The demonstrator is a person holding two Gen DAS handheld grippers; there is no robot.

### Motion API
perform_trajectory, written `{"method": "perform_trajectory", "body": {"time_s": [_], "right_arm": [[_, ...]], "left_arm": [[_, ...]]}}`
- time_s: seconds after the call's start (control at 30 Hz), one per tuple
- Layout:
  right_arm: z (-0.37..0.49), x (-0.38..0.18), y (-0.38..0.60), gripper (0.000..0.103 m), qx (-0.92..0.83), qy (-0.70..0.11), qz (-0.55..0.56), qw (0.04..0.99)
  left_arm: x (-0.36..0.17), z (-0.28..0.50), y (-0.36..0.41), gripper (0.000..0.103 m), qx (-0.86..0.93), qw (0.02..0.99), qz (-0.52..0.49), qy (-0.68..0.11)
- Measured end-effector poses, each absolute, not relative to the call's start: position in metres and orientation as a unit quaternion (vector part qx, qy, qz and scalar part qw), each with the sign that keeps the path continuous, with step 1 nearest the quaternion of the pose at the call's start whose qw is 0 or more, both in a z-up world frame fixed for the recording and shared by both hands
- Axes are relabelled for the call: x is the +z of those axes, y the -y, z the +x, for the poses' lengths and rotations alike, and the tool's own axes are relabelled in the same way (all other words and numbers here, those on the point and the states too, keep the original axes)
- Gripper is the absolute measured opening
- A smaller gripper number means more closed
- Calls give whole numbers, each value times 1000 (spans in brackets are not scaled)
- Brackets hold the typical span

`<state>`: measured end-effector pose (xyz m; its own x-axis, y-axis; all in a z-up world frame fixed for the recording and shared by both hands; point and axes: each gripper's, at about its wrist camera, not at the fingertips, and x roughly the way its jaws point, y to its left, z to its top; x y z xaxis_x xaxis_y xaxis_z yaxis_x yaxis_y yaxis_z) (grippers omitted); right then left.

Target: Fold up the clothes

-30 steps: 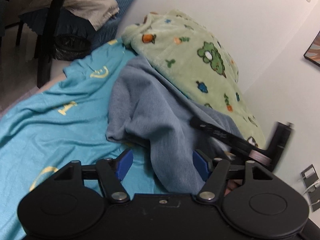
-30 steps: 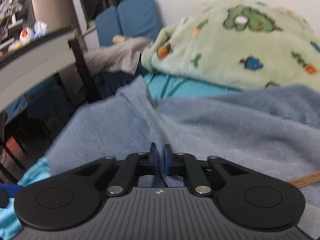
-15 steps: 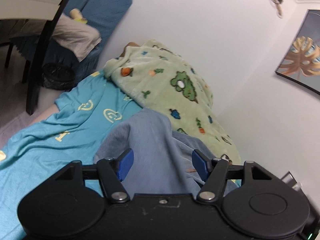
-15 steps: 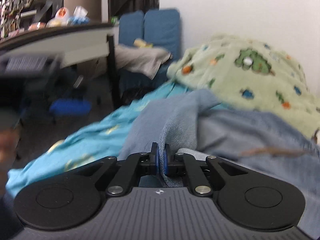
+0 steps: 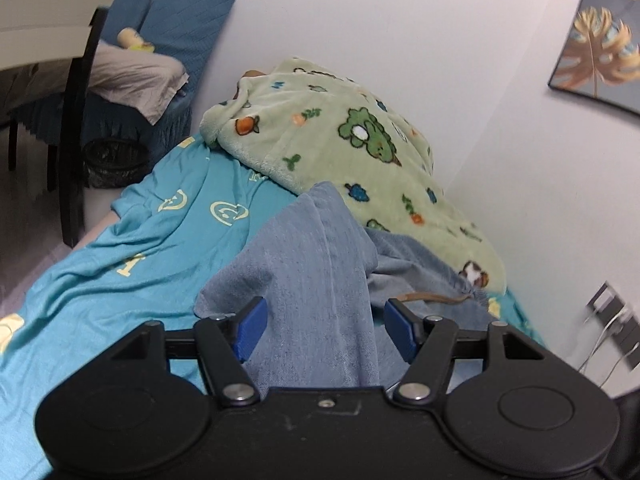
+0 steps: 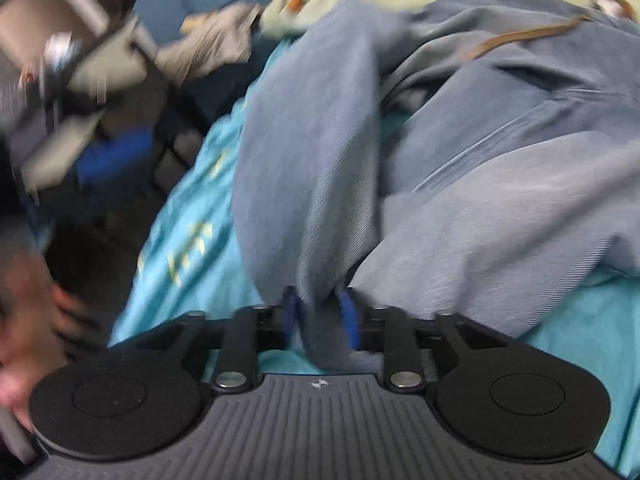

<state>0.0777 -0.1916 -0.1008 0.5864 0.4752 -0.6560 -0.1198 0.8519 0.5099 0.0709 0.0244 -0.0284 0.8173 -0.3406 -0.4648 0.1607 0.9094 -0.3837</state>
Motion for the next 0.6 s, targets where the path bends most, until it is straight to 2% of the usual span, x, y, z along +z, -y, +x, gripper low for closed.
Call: {"method": "perform_trajectory", "body": {"time_s": [0.23,0.4,0.6], "right_arm": [[84,-81,239,43,79,-362,256,893],[93,-89,276,43,25,-344,299,890],[105,-102,308,45,3,-339,354,872]], "left_arm": [[-31,109,24,61,-135,945,-89,-285],[-40,168,58,61,-115,944,-70,-302],[-55,233,100,62,-83,949,10,-305]]}}
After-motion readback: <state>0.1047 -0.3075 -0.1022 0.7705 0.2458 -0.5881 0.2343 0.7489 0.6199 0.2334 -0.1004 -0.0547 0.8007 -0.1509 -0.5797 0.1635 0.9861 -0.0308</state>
